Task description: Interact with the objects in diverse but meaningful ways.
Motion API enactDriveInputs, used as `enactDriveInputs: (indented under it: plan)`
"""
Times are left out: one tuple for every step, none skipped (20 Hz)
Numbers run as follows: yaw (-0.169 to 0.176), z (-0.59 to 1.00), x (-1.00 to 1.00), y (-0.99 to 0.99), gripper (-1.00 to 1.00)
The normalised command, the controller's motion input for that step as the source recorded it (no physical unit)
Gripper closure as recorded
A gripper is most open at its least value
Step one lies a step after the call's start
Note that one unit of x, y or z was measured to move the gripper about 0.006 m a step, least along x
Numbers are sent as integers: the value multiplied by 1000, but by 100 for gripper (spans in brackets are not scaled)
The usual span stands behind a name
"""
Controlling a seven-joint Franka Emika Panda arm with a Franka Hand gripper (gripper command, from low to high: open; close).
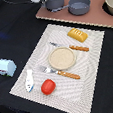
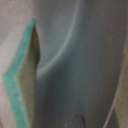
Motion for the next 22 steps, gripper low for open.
enactDriveInputs:
  plan:
    - [-30,0,-326,0,100]
    - [-38,0,-420,0,100]
    - [-40,3,-469,0,100]
    - [-33,23,-469,0,100]
    - [-20,37,-460,0,100]
    - [-1,63,-546,0,100]
    - [0,29,-543,0,100]
    - [5,0,-580,0,100]
    - [24,0,-629,-49,100]
    - [32,0,-691,-129,100]
    - [36,0,-746,-200,100]
    - [35,0,-800,-266,100]
    - [32,0,-820,-311,100]
    - [39,0,-757,-363,100]
    - [27,0,-760,-391,100]
    - [25,0,-754,-409,100]
    - [18,0,-749,-437,100]
    - [4,6,-754,-483,100]
    - [0,51,-700,-577,100]
    - [0,146,-597,-694,100]
    - [0,249,-454,-783,100]
    - [0,374,-254,-843,100]
